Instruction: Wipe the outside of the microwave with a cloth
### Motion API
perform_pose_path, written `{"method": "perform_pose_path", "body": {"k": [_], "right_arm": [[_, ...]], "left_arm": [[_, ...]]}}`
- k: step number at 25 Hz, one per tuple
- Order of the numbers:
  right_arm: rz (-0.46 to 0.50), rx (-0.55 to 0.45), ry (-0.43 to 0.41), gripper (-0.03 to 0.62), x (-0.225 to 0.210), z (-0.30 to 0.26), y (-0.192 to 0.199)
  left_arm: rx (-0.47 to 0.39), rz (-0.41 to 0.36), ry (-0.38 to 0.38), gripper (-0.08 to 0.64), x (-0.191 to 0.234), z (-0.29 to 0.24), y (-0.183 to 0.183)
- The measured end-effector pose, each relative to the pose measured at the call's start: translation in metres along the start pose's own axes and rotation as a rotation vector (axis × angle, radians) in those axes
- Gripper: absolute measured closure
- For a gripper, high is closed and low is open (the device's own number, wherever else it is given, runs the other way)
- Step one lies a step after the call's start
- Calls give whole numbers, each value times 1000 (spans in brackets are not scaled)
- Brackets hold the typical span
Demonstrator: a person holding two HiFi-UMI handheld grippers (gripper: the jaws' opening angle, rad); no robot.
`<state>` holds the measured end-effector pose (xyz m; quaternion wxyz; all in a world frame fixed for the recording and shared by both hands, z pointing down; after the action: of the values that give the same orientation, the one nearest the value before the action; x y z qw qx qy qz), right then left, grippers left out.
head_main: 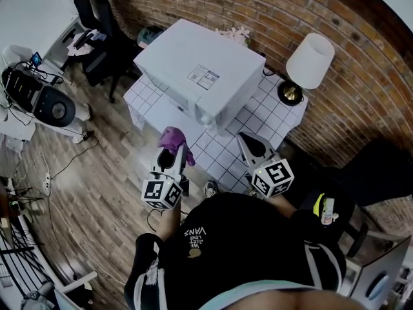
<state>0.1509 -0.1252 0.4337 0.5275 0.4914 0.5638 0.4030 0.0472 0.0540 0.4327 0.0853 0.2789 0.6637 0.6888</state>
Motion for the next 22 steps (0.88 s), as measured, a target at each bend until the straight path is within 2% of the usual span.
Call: {"method": "perform_pose_path", "body": {"k": [15,22], "right_arm": [[-2,18,37,589,-13,1,6],[-3,17,43,589,-16,-1,5]], "left_arm": [[-9,31,-12,419,-1,-12,10],[0,36,7,419,-2,-18,12]]}}
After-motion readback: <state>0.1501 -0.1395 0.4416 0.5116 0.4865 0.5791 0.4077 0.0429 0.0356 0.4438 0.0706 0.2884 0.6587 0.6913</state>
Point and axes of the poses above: the fingertips, and each gripper's own axes: z backward along the fingers, x to its left, y out of its underside, the point moved 2 cm from there along z, backward along the fingers, and after that the axes turned 1 degree about y, right-handed, at the moved point
